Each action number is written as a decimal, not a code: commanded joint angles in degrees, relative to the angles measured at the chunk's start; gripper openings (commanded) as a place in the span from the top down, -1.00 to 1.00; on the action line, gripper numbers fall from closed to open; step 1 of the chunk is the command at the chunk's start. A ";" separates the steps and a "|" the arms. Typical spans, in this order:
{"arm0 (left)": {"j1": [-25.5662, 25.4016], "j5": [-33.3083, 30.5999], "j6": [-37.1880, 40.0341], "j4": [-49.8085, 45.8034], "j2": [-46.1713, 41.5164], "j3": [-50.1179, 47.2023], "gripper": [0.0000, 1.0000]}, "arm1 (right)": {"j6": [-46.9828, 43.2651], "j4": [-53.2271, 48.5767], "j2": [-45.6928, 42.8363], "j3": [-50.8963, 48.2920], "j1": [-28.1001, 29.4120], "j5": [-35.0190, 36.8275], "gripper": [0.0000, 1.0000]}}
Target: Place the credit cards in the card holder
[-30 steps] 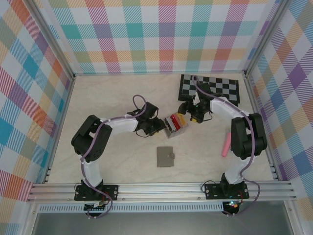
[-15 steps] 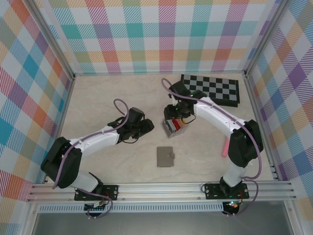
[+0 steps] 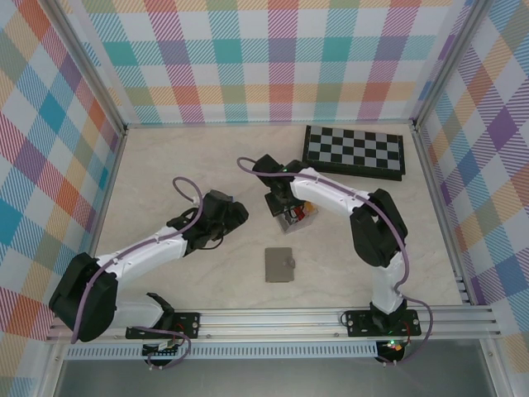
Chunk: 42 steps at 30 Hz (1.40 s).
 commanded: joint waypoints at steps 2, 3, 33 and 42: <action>0.65 -3.20 -1.57 -1.45 -2.46 -1.56 -0.54 | -0.67 -2.65 1.98 2.48 0.94 3.86 0.01; 0.66 -3.48 -1.73 -1.66 -2.74 -1.75 -0.55 | -0.68 -2.66 2.48 2.56 1.17 4.15 0.01; 0.82 -1.84 -2.29 -2.24 -1.08 -1.16 -0.57 | -0.60 -5.73 3.16 4.21 2.71 12.01 0.78; 0.82 -1.39 -2.09 -2.33 -0.66 -0.81 -0.58 | 0.87 -5.44 0.52 4.09 2.05 6.45 0.96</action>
